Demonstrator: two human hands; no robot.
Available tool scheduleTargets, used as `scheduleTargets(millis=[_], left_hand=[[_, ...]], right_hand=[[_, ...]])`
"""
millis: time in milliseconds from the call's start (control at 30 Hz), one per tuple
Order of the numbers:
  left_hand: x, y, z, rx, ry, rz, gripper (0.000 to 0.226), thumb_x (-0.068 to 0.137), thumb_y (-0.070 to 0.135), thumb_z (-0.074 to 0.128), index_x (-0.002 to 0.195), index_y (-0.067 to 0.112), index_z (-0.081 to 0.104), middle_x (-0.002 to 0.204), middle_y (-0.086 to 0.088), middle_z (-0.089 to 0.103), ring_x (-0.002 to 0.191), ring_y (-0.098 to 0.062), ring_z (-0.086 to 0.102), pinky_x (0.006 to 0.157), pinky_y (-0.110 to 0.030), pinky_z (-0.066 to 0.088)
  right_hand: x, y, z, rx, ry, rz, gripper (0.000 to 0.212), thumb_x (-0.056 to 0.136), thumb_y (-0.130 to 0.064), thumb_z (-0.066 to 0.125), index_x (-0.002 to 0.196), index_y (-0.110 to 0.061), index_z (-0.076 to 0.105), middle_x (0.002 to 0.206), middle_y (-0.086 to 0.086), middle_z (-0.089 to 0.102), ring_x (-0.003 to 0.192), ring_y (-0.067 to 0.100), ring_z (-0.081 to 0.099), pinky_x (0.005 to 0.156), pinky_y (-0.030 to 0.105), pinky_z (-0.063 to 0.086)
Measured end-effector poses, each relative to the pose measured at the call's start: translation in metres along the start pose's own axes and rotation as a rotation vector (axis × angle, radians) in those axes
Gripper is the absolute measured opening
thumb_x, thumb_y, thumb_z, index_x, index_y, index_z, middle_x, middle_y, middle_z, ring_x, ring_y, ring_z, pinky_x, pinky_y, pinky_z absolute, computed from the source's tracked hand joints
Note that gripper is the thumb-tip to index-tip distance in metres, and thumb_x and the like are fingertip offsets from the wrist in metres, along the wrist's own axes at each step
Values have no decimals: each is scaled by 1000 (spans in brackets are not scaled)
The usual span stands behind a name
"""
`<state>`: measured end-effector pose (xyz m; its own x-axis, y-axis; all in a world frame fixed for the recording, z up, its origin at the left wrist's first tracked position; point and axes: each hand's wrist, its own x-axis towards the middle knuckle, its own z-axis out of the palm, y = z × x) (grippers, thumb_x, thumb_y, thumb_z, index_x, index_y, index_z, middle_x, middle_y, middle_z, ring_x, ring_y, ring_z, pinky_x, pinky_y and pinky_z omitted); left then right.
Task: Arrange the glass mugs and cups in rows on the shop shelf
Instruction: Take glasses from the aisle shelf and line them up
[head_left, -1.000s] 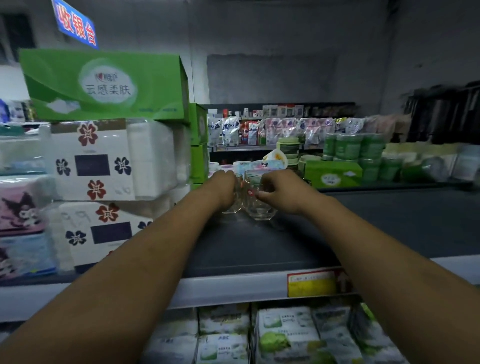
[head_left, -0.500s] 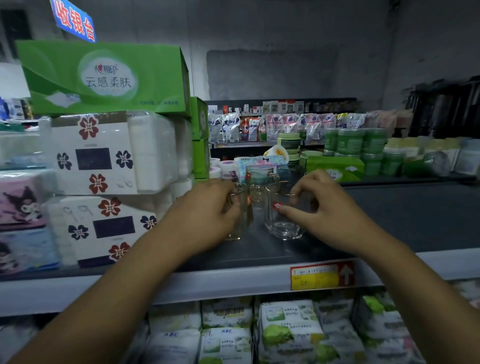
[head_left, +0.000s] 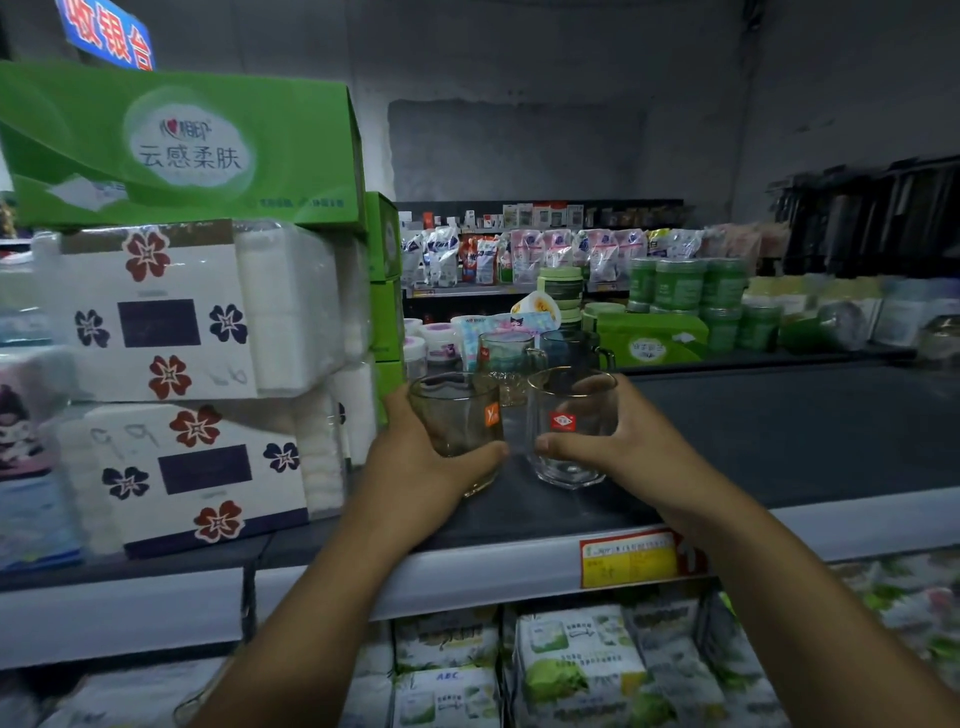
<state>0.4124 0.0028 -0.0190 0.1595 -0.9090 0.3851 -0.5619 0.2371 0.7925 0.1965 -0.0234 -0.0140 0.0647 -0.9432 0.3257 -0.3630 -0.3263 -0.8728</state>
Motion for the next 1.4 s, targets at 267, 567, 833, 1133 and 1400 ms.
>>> scheduleTargets(millis=[267, 567, 833, 1133, 1400], left_hand=[[-1, -13, -5, -255, -37, 21, 70, 50, 54, 93, 108, 35, 60, 99, 15, 75, 91, -5, 72, 87, -40, 59], [-25, 45, -3, -539, -107, 230, 59, 59, 42, 82, 114, 27, 64, 96, 18, 75, 81, 0, 72, 62, -12, 54], [-88, 128, 101, -723, -327, 279, 54, 59, 50, 83, 106, 29, 67, 95, 3, 77, 83, -13, 75, 64, -20, 56], [-165, 259, 279, -807, -437, 240, 61, 60, 53, 83, 114, 29, 66, 98, 2, 76, 86, -14, 75, 65, -25, 56], [-165, 342, 400, -746, -376, 196, 64, 55, 58, 88, 108, 29, 67, 97, 5, 76, 86, -13, 75, 74, -34, 58]], right_hand=[[-7, -9, -8, 158, -7, 17, 69, 58, -27, 98, 116, -23, 62, 113, 0, 74, 106, 18, 71, 91, 41, 59], [-63, -41, -60, 526, 185, -36, 67, 68, -20, 86, 129, -14, 59, 117, 10, 74, 105, 28, 73, 90, 43, 58], [-163, -20, -172, 743, 395, 153, 25, 68, -27, 82, 90, -17, 81, 99, 10, 73, 88, 29, 72, 76, 47, 61], [-246, 28, -368, 492, 419, 192, 59, 73, -24, 84, 126, -10, 63, 102, 6, 78, 91, 22, 76, 81, 46, 63], [-226, 85, -516, 390, 396, 186, 57, 73, -22, 89, 121, -15, 58, 110, 9, 72, 91, 25, 74, 86, 55, 60]])
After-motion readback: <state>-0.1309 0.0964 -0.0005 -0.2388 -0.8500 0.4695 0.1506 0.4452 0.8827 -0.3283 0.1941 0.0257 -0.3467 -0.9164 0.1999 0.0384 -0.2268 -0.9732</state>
